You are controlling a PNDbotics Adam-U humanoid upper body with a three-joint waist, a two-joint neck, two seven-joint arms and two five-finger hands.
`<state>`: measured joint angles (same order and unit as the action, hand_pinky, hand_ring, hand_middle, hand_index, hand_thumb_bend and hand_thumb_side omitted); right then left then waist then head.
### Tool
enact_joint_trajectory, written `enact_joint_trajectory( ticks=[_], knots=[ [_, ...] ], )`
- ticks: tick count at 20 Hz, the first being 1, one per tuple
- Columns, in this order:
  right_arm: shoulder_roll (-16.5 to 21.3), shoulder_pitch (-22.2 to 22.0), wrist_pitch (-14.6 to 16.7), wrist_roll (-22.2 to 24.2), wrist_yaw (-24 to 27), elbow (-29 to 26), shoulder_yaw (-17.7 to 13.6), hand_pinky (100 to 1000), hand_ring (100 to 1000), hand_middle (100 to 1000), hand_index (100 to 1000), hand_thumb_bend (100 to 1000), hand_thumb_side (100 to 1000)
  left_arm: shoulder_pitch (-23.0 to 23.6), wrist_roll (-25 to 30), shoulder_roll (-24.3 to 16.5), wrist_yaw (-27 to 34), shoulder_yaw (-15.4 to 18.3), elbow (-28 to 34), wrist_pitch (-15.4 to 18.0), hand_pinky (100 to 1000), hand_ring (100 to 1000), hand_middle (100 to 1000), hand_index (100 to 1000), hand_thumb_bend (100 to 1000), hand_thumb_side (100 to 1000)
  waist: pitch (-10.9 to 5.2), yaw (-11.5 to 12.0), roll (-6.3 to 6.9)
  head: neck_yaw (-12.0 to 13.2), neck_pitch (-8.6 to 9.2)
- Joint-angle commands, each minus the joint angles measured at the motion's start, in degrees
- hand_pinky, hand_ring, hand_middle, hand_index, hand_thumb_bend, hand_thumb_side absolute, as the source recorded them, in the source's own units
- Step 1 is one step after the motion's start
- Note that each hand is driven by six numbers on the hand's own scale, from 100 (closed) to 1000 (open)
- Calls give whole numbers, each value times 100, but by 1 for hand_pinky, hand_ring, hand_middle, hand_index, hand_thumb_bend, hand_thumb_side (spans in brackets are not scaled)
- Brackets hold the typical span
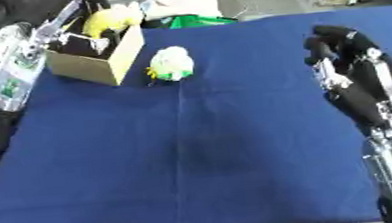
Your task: Pick up objects on the table and place them in the box.
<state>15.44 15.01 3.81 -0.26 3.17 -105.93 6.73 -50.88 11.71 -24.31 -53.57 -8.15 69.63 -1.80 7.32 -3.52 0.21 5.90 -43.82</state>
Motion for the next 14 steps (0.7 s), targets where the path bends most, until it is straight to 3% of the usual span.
enact_joint_trajectory(
  ticks=[1,14],
  knots=[
    [64,30,15,29,19,-41,-8,726,834,634,795,100,409,-305,-147,-107,-319,293,-416,-144,616,529,477,697,267,100,-100,-6,-2,19,-30],
    [44,14,11,93,21,-20,40,727,835,635,796,100,411,-871,-881,421,-1566,979,-2441,-716,652,580,533,737,348,100,-102,-67,-13,91,-30]
  ],
)
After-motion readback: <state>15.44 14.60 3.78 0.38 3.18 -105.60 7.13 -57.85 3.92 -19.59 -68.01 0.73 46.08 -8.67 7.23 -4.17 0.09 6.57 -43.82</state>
